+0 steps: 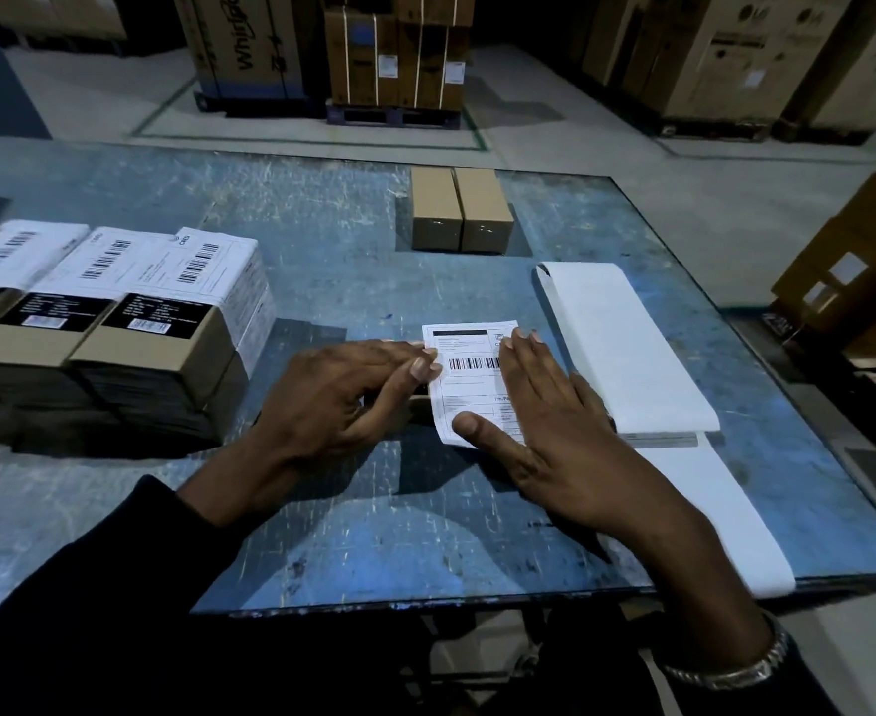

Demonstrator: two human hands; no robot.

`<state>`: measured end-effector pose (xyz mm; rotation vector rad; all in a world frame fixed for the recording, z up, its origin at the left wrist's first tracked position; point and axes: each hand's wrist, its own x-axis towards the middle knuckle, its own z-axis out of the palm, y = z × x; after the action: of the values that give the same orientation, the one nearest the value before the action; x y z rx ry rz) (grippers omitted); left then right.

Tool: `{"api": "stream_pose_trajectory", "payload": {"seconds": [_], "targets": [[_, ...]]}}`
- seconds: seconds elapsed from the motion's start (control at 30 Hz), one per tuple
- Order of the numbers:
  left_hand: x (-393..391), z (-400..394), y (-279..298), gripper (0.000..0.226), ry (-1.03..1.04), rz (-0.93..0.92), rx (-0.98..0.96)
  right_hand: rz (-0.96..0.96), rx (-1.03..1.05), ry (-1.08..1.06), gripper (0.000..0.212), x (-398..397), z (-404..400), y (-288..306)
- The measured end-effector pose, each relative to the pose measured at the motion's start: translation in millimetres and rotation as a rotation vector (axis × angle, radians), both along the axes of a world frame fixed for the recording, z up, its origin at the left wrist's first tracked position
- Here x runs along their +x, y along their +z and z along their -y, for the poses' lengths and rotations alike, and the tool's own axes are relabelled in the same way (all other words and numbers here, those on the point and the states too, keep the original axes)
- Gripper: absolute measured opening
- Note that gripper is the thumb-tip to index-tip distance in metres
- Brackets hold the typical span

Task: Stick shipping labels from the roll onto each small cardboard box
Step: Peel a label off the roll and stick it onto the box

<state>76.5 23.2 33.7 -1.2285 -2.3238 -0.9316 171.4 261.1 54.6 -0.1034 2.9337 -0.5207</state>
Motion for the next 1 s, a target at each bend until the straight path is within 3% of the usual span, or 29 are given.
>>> {"api": "stream_pose_trajectory", "payload": {"seconds": [0.2, 0.43, 0.7, 0.87, 1.0], "targets": [[0, 4, 7, 0.019, -0.068, 0.17, 0.153, -0.028, 0.005, 0.086, 0.114, 0, 37, 13], [-4, 7, 3, 0.023, -0.118, 0.116, 0.176, -0.149, 0.118, 0.124, 0.117, -1, 23, -6], [-12, 15, 0, 0.03, -0.17, 0.205, 0.136, -0.014, 0.136, -0.097, 0.119, 5, -6, 24], [-14, 16, -1, 0.031, -0.211, 0.184, 0.129, -0.09, 0.049, 0.087, 0.11, -7, 44, 16], [-14, 18, -6, 0.035, -0.201, 0.148, 0.125, -0.186, 0.126, 0.111, 0.112, -7, 35, -9]]}}
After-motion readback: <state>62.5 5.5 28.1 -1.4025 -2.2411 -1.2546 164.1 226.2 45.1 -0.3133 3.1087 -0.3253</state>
